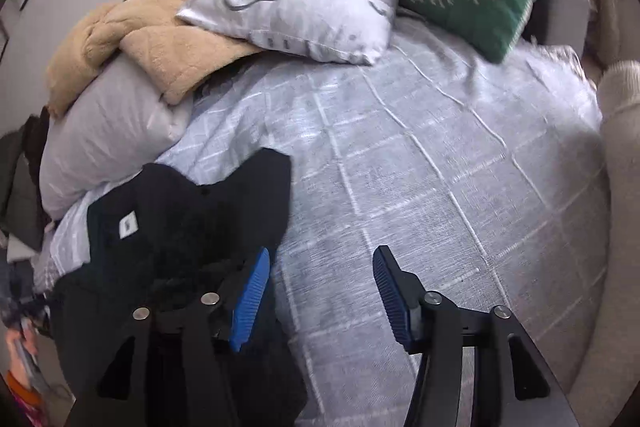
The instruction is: Fold large clothes
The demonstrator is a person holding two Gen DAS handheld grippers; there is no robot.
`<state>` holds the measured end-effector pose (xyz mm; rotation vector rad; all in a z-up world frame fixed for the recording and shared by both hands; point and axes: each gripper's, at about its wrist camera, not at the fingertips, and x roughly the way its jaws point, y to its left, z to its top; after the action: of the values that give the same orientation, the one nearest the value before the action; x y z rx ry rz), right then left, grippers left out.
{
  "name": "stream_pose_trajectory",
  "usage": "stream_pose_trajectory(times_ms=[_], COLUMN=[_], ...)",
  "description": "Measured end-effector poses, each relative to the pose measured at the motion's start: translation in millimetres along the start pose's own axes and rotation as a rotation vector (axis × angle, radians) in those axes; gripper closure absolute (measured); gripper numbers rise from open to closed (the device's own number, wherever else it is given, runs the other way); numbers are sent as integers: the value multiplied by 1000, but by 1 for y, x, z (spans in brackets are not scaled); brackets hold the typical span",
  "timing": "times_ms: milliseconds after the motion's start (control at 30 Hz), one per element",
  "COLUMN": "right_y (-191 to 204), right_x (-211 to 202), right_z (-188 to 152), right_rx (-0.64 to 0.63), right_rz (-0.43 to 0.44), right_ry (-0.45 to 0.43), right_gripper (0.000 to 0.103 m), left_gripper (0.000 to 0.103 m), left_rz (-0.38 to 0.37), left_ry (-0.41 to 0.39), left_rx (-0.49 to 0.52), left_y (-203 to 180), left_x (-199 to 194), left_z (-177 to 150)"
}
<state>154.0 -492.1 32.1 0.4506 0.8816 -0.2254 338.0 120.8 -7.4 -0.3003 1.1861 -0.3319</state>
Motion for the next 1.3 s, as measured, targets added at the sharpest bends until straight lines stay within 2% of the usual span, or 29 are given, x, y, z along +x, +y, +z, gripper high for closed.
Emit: stream_pose_trajectory(times_ms=[133, 233, 300, 400, 500, 533, 567, 633, 700, 800, 933, 1033, 1100, 1167, 1300], right_y=[20, 27, 30, 34, 39, 42, 43, 48, 51, 54, 48, 41, 36, 30, 24], right_x=[-9, -11, -13, -17, -22, -24, -25, -27, -28, -33, -36, -34, -35, -41, -46], right_z=[3, 6, 7, 10, 10, 10, 11, 11, 10, 6, -2, -8, -11, -14, -21], right_rx=[-58, -67, -76, -103, -131, -138, -143, -161, -175, -191, -174, -155, -132, -106, -76], right_rz=[-25, -32, -36, -56, -61, -61, -62, -67, -70, -61, -27, -11, 9, 39, 127], right_ry=[-1, -3, -6, -7, -15, -18, -20, -22, -24, -39, -47, -39, -39, -51, -52], right_gripper=[44, 44, 42, 36, 35, 35, 34, 33, 31, 29, 28, 28, 28, 28, 28], left_gripper=[83, 83, 82, 78, 57, 37, 25, 20, 18, 18, 18, 27, 34, 55, 80], left_rz=[-48, -24, -20, 29, 79, 93, 116, 147, 181, 213, 231, 183, 110, 49, 44], left_ry=[65, 116, 115, 114, 73, 48, 3, -82, -95, -30, 21, 27, 16, -6, -4], left_rx=[-76, -83, -67, 34, 140, 164, 196, 270, 342, 387, 373, 319, 256, 218, 215], left_y=[9, 7, 5, -3, -10, -10, -11, -14, -14, -9, 4, 12, 18, 18, 11], left_x=[5, 9, 6, 1, -14, -20, -28, -41, -40, -20, 19, 37, 43, 45, 49], left_z=[13, 16, 14, 5, -5, -7, -10, -17, -25, -32, -34, -29, -24, -18, -19])
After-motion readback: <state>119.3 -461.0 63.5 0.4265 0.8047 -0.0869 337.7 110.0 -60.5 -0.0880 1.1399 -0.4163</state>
